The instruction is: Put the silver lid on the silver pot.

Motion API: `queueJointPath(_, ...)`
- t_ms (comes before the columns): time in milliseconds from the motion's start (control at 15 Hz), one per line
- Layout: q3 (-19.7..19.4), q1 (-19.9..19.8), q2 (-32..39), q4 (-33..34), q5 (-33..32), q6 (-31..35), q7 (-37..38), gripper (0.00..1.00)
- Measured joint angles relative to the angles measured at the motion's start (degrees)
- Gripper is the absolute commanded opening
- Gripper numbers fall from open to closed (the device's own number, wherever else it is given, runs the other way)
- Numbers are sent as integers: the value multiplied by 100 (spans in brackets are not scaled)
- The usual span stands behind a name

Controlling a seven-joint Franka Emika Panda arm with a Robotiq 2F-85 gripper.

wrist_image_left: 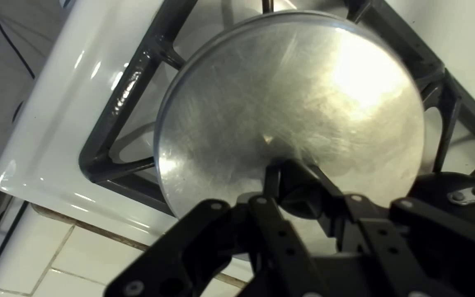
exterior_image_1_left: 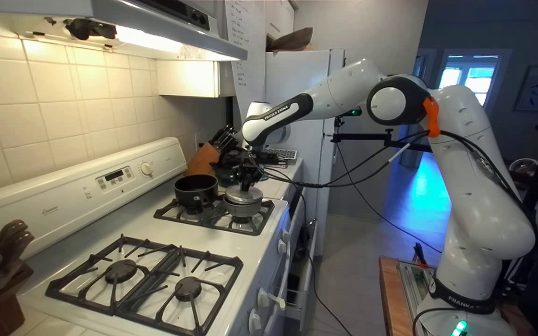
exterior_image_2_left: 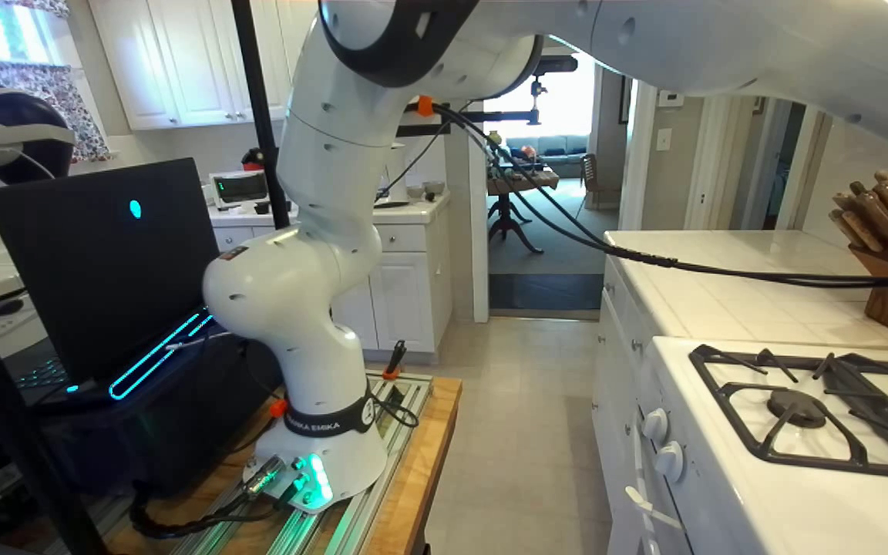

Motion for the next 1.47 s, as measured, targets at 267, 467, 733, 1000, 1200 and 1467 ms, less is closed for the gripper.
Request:
queueJointPath(267,0,-1,16,22,0,-32,0,6)
queueJointPath(467,0,4,27,24,1,-34,0,6)
queueJointPath(733,0,13,42,32,1,-38,0,6)
queueJointPath(1000,0,14,90,104,0,-96,0,17)
queueJointPath(1200,8,16,129,139,1,-105,0,31)
queueJointPath(1467,13,16,145,168,1,-157,0,37)
